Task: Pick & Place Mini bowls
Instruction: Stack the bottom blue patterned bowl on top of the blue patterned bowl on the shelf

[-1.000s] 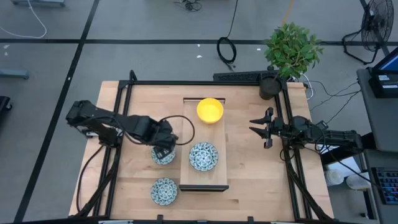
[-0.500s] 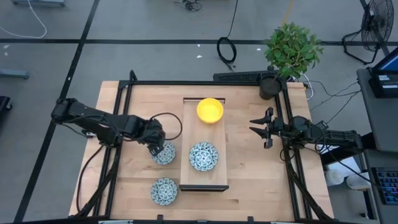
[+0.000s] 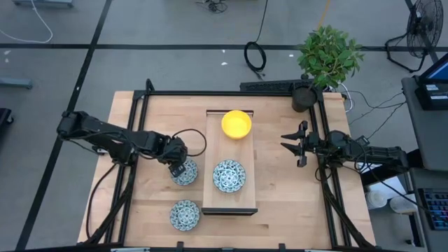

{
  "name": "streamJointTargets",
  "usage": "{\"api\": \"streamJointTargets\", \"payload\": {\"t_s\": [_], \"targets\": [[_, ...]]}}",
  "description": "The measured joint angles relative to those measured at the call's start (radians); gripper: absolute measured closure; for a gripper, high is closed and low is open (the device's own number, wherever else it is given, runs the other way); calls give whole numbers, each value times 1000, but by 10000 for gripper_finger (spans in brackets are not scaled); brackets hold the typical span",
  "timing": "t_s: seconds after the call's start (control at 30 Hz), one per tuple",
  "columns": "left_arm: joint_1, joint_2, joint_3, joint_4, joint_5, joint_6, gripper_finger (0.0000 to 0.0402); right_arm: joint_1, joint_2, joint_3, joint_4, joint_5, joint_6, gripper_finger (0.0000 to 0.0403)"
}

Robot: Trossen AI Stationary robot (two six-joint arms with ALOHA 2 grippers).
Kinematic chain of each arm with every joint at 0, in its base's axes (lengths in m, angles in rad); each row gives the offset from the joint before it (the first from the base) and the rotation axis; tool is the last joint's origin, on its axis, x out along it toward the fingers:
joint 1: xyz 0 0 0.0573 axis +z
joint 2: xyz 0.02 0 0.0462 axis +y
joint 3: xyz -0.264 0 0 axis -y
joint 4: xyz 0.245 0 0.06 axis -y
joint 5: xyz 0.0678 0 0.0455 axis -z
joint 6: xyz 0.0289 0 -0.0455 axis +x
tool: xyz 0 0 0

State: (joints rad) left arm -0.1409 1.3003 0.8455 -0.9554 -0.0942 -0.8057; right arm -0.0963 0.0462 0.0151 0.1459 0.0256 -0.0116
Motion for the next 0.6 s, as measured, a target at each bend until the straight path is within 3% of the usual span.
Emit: {"api": "streamJointTargets", "payload": {"t_s": [0.6], "targets": [[36, 1, -178, 277, 72, 3, 165, 0, 0, 0, 0, 0, 0, 277]]}}
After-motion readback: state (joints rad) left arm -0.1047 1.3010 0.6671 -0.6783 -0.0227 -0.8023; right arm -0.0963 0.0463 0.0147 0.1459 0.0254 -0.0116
